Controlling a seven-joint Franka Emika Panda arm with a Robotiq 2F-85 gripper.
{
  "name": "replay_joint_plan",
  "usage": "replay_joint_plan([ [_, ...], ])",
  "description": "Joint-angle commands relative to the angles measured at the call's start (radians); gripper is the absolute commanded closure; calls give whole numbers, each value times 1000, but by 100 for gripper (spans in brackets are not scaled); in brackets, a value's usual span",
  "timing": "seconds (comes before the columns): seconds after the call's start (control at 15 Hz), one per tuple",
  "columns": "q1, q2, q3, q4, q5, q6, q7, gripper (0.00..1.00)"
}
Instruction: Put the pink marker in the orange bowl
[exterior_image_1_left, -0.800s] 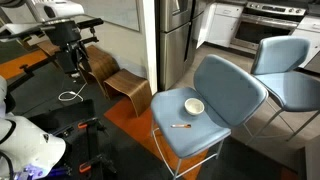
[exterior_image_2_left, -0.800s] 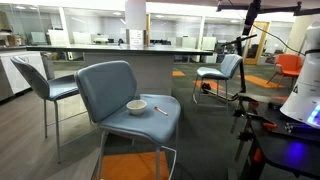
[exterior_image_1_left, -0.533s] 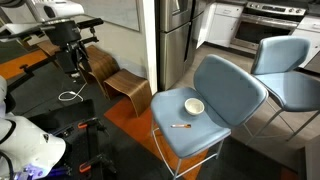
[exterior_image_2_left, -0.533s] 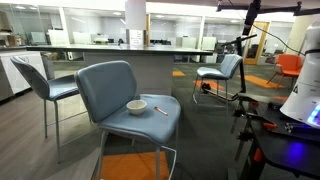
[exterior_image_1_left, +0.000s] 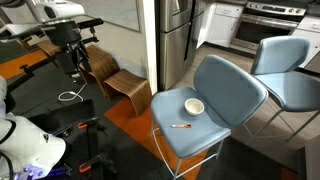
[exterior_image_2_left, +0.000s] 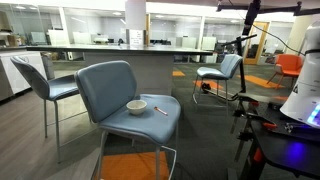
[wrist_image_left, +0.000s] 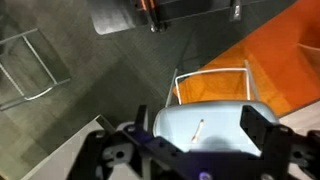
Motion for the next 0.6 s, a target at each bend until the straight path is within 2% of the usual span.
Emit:
replay_joint_plan([
  [0.0,-5,73,-37,39,-7,15,-7,0],
  [0.27,-25,209,-87,101,-14,101,-39,0],
  [0.53,-33,436,-176,201,14,245,-123,0],
])
